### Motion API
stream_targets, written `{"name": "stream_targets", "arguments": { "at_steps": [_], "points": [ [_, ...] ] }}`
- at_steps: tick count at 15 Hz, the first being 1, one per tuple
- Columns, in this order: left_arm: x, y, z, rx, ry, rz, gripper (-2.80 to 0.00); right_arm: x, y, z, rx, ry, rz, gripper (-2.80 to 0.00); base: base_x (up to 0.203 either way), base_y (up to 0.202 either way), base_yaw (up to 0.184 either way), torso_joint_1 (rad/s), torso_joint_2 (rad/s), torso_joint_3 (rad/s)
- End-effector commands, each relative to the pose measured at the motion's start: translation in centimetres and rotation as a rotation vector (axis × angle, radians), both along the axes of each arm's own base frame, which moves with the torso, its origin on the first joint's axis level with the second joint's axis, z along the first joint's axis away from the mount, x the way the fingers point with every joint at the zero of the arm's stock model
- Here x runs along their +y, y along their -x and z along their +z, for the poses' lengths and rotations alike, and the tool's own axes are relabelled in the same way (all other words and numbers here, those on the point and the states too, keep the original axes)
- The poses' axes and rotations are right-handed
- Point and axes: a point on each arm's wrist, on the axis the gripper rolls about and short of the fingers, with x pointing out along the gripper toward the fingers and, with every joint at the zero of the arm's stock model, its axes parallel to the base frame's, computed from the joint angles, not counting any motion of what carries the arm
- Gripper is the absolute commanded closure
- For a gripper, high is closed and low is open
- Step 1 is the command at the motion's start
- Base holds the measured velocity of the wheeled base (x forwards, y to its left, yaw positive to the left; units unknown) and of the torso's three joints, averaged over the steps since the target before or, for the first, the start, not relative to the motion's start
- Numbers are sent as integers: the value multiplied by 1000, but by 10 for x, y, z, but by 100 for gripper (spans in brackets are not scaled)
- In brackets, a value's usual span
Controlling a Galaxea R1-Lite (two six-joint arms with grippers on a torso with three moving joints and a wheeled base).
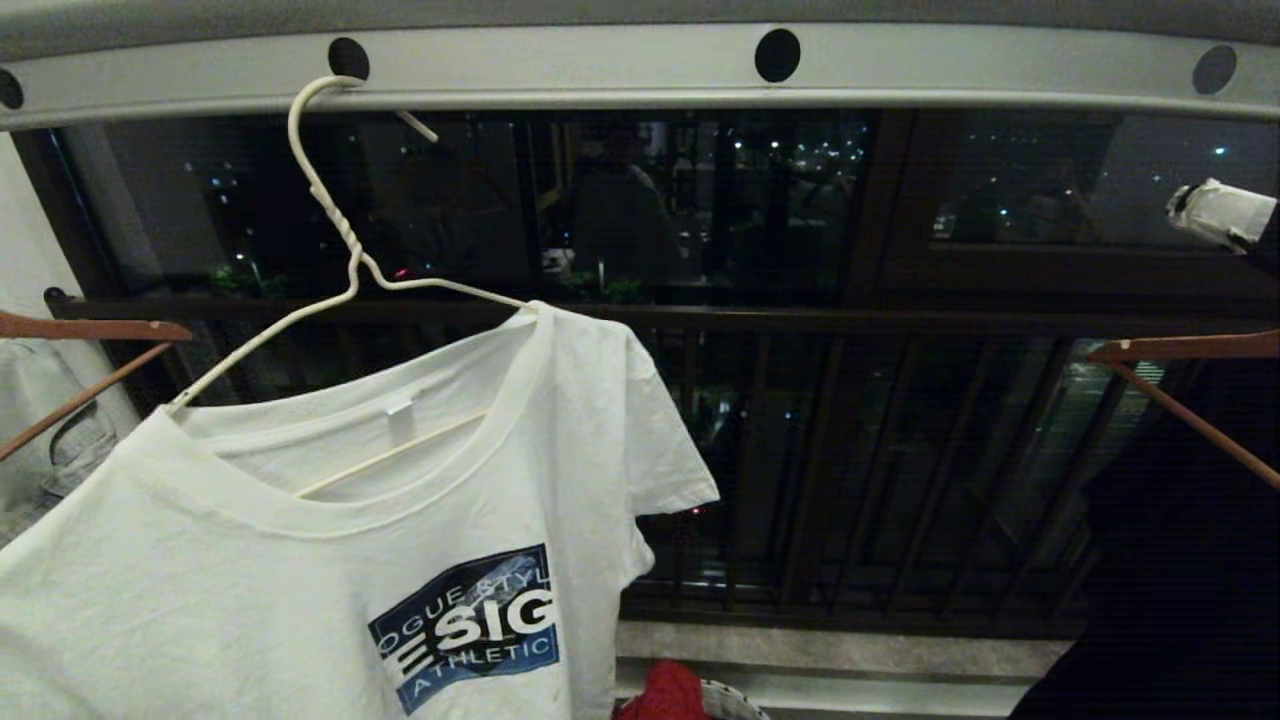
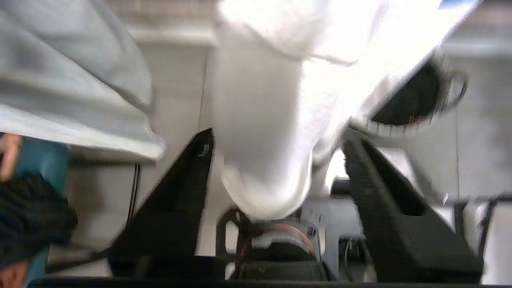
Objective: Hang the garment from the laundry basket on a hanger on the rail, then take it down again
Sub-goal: Take the clothes off the clothes rack
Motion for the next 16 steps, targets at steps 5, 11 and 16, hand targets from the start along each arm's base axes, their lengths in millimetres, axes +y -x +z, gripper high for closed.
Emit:
{"name": "stream_targets", "arguments": {
  "at_steps": [5, 11, 16],
  "points": [
    [0, 21, 48, -156, -4, 5, -280, 0, 3, 1, -9, -1, 5, 0, 0, 0, 0, 0, 0, 0],
    [0, 41, 56, -272, 5, -31, 0, -4, 22, -21, 21, 3, 1, 0, 0, 0, 0, 0, 0, 0],
    [-6, 74, 81, -471, 274, -343, 0, -17, 74, -39, 113, -1, -109, 0, 0, 0, 0, 0, 0, 0]
  ]
}}
